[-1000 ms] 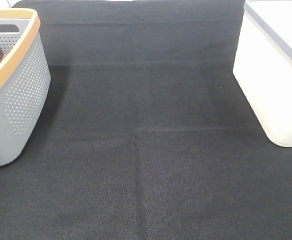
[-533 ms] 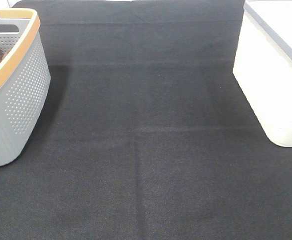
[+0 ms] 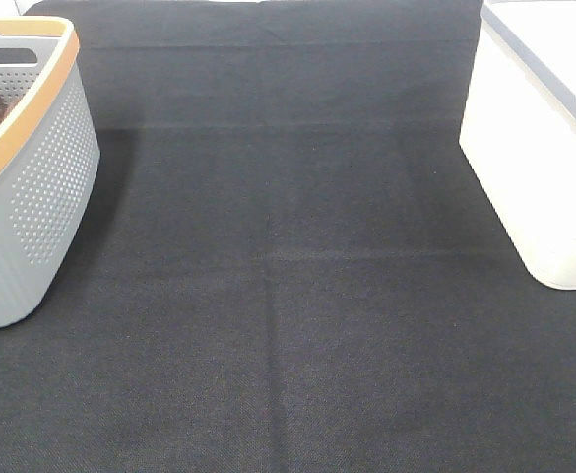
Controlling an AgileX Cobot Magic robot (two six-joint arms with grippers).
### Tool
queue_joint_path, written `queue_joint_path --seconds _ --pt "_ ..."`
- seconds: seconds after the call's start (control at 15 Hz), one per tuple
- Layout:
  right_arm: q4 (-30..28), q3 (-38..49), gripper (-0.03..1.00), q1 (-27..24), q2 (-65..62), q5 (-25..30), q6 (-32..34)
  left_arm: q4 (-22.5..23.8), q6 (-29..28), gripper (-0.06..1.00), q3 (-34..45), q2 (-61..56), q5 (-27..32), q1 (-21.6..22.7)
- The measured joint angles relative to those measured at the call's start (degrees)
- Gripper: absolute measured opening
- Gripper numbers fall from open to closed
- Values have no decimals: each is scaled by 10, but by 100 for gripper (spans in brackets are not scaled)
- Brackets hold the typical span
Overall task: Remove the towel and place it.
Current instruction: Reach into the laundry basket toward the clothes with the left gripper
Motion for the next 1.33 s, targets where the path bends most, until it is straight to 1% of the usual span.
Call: queue_joint_path --seconds 0.13,0.33,0.4,0.47,0.53,0.6,0.67,0.87,1.07,1.2,1.33 --pt "0 0 80 0 0 0 0 -18 1 58 0 16 -13 0" --pt "0 0 80 0 0 0 0 -32 2 53 0 36 -15 0" --pt "0 0 80 0 0 0 0 -33 2 46 0 37 -22 0" --pt "1 0 80 0 0 0 0 -35 9 27 0 37 -33 0" --pt "1 0 80 0 0 0 0 -37 20 12 0 37 -37 0" --pt "1 0 80 0 0 0 0 -38 34 3 0 37 -37 0" --pt "1 0 80 0 0 0 0 -42 46 0 0 36 -37 0" --pt "1 0 80 0 0 0 0 -50 63 0 0 29 -32 0" --pt "1 0 80 0 0 0 0 -66 97 0 0 1 -10 0" --pt "1 0 80 0 0 0 0 -67 116 0 0 -23 -3 0" --pt "1 0 80 0 0 0 0 -65 123 0 -1 -40 5 0"
